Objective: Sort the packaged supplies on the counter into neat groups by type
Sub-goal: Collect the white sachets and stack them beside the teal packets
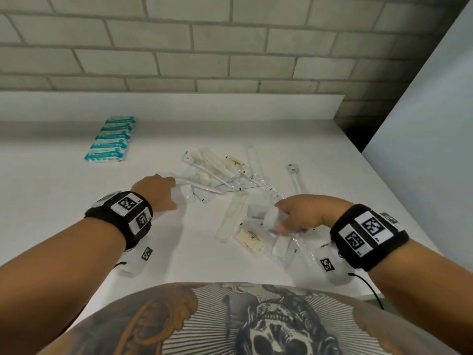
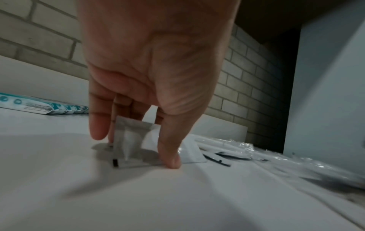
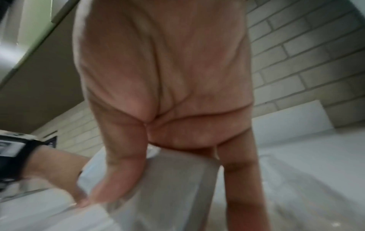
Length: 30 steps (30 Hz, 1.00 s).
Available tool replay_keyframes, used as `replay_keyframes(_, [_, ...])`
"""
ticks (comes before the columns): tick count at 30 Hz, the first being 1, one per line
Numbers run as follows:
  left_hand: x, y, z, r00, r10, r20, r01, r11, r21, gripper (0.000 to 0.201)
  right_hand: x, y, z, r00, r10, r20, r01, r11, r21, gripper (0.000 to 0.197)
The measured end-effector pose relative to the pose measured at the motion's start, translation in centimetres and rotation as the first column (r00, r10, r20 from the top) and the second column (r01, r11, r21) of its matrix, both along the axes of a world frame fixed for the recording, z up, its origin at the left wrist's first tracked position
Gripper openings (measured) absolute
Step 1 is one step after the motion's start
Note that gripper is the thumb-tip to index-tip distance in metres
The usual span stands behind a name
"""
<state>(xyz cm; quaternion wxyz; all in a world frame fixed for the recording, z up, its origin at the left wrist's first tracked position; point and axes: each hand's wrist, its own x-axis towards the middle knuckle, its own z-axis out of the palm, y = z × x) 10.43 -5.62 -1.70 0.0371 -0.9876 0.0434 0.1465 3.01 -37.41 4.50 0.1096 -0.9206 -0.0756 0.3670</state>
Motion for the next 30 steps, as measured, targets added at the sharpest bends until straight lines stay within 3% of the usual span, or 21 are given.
replay_keyframes(2, [-0.8,-0.5,0.3,1.0,0.012,0.004,-0.012,1.0,0.003,0.058,0.0,-0.1,0.5,0.989,-0.05,0.14,0.054,0.998,-0.025,0.057])
replay_keyframes(4, [-1.6,-1.0,0.4,0.999,0.037,0.024,-0.037,0.999,0.026,0.052,-0.1,0.2,0.5,0.982,-0.007,0.189,0.022,0.997,-0.08,0.058])
replay_keyframes(8, [-2.6,-2.1,0.8,0.991,0.13,0.034,-0.132,0.99,0.042,0.051,-2.1,2.3,-1.9,0.977,0.196,0.085,-0.165,0.945,-0.283,0.057])
replay_keyframes(13, [-3.0,-1.3,1.0,0.958,0.25,-0.141,-0.261,0.963,-0.068,0.076,-2.1,3.2,-3.9,0.981,0.07,0.182,-0.017,0.961,-0.276,0.079])
replay_keyframes(18, [-3.7,-0.5,1.4,0.952,0.15,-0.266,-0.195,0.97,-0.148,0.066,-1.0,4.1,-3.6,0.983,0.084,0.164,-0.029,0.949,-0.313,0.057])
replay_keyframes(23, [-4.8,-1.0,1.8,0.96,0.046,-0.275,-0.113,0.966,-0.233,0.034,-0.2,4.8,-3.3,0.975,0.157,0.154,-0.107,0.951,-0.291,0.058])
replay_keyframes(30, [-5.3,-1.2,2.2,0.965,0.021,-0.263,-0.099,0.953,-0.288,0.032,0.1,4.9,-3.1,0.979,0.155,0.131,-0.13,0.975,-0.179,0.052])
